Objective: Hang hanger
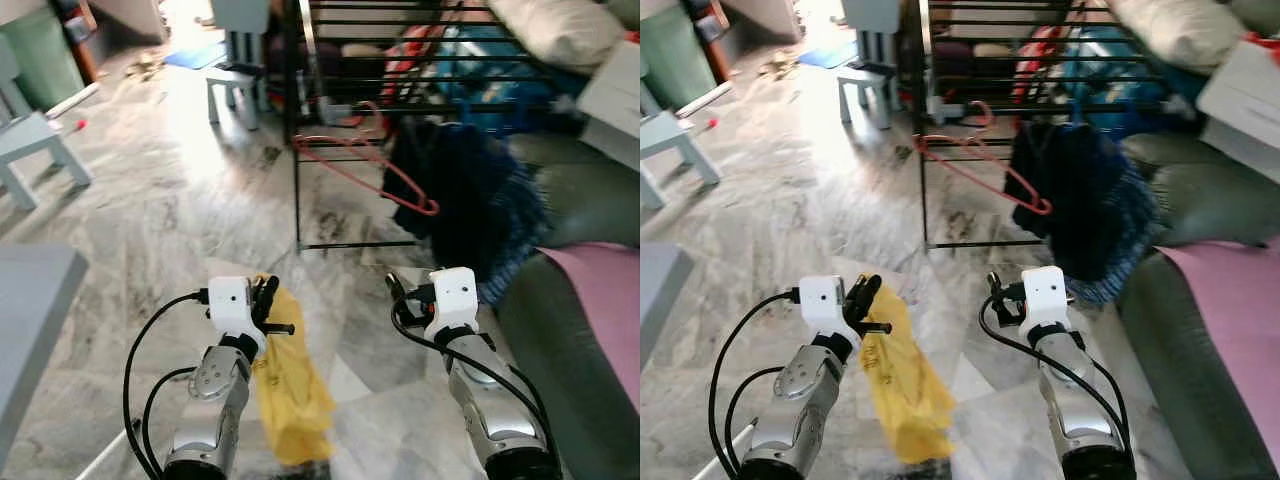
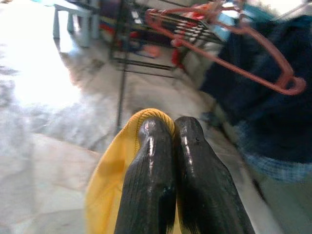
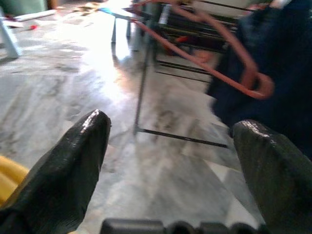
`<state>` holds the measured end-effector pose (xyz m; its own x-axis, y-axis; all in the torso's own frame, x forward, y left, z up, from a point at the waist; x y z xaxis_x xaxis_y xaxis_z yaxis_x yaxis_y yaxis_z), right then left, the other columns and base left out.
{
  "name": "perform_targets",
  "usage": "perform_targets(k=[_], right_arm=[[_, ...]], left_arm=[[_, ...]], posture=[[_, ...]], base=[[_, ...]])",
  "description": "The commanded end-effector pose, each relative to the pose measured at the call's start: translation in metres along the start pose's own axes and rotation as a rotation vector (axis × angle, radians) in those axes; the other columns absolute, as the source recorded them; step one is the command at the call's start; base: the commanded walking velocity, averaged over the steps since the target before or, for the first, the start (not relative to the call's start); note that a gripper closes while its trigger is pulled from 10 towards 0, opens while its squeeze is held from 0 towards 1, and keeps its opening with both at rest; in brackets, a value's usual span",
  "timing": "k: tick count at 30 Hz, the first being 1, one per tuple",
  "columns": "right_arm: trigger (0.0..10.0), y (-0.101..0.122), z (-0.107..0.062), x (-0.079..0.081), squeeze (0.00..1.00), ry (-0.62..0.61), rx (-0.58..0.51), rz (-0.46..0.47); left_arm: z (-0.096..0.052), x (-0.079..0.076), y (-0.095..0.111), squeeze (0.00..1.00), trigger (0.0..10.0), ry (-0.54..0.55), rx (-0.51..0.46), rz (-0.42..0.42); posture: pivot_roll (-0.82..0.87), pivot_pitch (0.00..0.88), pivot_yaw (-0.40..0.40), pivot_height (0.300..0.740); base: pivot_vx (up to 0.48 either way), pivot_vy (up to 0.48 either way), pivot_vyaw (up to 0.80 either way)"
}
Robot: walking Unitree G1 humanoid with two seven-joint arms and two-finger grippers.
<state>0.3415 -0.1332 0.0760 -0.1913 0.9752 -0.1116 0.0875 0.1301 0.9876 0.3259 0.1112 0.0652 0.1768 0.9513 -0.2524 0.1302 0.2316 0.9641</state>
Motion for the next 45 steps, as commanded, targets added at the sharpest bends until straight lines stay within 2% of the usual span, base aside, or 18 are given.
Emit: perform_targets(k=[1,10,17,24,39,42,45], right_arm=[[10.0,0.003,-0.002,-0.004,0.0,-0.006,-0.015,0.0],[10.0,0.016,0.0,-0.007,0.0,-0.018,-0.064,-0.047],[10.0,0.017,0.001,-0.007,0.0,-0.021,-0.065,-0.048],[10.0,0.014,0.001,-0.006,0.0,-0.029,-0.053,-0.036],[10.0,0.015,0.001,-0.005,0.0,-0.028,-0.057,-0.058],[10.0,0.015,0.001,-0.005,0.0,-0.028,-0.057,-0.059],[10.0,0.015,0.001,-0.006,0.0,-0.027,-0.057,-0.062]], left_arm=[[0.002,0.0,0.005,0.0,10.0,0.001,-0.02,0.0],[0.003,-0.002,0.007,0.0,10.0,-0.003,-0.028,-0.004],[0.005,-0.007,0.006,0.0,10.0,-0.021,-0.022,0.001],[0.005,-0.01,0.005,0.0,10.0,-0.028,-0.017,0.007],[0.004,-0.01,-0.001,0.0,10.0,-0.035,0.018,0.029],[0.004,-0.009,-0.002,0.0,10.0,-0.024,0.02,0.005],[0.003,-0.01,-0.002,0.0,10.0,-0.024,0.024,0.014]], posture=[[0.0,0.031,-0.046,0.74],[-0.01,0.029,-0.047,0.74],[-0.01,0.031,-0.046,0.74],[-0.01,0.033,-0.044,0.74],[0.0,0.038,-0.039,0.74],[0.0,0.038,-0.039,0.74],[0.0,0.038,-0.041,0.74]], base=[[0.401,0.262,0.0],[0.401,0.26,0.0],[0.402,0.259,0.0],[0.48,0.0,-0.42],[0.48,0.0,0.0],[0.412,0.0,0.0],[0.0,0.0,0.0]])
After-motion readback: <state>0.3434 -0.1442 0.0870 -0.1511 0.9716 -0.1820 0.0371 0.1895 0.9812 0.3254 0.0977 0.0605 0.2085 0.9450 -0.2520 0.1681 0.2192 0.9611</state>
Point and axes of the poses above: a point about 5 cm out from each wrist's last joint towards the gripper, its own z axis pointing out of the wrist towards the gripper, its own y axis along the axis of the wrist's last joint, x = y × z, the point moved 4 cm from there along z, pointing out of the wrist towards the gripper, and after that the axes turned 2 degrees about -z, right-handed, at the moved point
